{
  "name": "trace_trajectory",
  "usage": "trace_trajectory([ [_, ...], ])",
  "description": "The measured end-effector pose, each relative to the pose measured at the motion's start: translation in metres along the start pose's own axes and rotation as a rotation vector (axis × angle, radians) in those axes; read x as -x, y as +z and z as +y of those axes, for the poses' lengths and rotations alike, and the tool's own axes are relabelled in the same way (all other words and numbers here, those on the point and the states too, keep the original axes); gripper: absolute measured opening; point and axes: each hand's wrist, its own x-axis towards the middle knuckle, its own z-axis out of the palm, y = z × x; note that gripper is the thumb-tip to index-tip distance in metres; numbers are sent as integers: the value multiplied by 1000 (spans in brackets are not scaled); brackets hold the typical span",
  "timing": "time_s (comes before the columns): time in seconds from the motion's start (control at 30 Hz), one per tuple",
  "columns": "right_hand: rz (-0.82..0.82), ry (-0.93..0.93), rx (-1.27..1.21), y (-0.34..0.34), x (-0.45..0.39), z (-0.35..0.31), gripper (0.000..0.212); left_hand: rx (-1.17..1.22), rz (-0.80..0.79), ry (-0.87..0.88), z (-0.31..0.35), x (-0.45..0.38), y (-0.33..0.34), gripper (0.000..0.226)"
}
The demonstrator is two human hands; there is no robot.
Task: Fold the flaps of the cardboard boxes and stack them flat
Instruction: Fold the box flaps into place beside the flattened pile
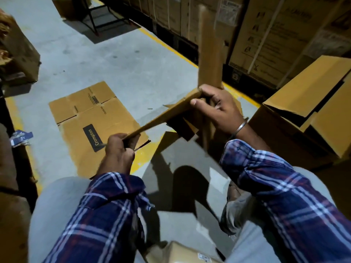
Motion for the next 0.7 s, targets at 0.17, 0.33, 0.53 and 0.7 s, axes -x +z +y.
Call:
trace_trajectory([
  [0.17, -55, -44, 311, -38, 13, 2, 17, -67, -134, 146, 42, 12, 37, 31],
  [0.33, -191, 29, 579, -58, 39, 15, 23, -101, -175, 328, 58, 15, 66, 41],
  [0.53, -107, 727, 1015, -42, 49, 48, 27, 26, -129, 273, 39, 7, 62, 32],
  [0.7, 148, 899, 1088, -49, 60, 57, 33, -28, -105, 194, 38, 1, 55, 30],
])
